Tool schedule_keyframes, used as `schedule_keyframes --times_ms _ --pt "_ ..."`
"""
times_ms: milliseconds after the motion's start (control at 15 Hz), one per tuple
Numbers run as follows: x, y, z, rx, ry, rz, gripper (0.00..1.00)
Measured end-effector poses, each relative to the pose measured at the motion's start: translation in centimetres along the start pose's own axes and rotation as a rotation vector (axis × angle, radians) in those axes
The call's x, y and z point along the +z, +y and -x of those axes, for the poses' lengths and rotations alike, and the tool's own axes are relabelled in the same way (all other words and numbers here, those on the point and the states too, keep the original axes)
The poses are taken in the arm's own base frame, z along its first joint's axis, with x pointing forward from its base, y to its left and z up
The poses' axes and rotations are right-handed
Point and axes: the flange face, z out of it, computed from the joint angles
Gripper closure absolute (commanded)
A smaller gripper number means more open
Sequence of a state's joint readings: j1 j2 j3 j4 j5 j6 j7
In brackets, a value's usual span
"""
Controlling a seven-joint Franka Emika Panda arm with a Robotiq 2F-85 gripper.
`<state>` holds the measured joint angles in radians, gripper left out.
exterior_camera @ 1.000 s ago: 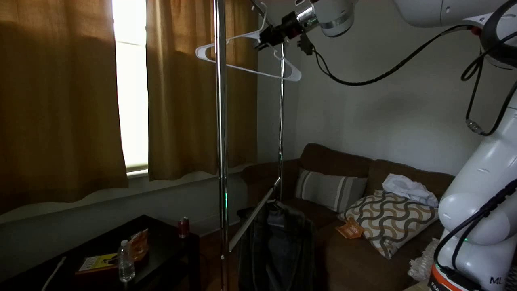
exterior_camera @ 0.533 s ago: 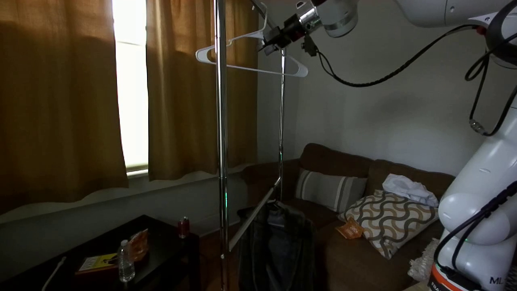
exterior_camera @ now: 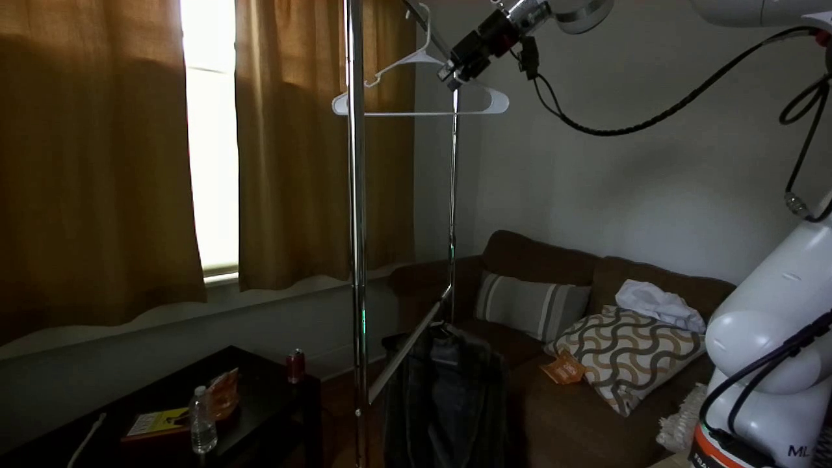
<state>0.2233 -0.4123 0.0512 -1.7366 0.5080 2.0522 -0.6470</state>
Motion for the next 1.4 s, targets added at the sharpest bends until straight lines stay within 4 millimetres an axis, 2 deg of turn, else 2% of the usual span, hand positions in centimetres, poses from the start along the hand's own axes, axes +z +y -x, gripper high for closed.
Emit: schedule_keyframes --times_ms 267,533,1133,1400 --pt "-2.7 -0.8 1.8 0.018 -0.116 -0.024 0.0" --pt "-4.5 -0.7 3.5 0.051 -0.207 -0.015 0.0" --pt "-5.6 -0.8 6.0 0.099 -0.328 -0.045 0.0" --pt "-6.7 -0.5 6.7 0.073 -0.348 0.004 0.0"
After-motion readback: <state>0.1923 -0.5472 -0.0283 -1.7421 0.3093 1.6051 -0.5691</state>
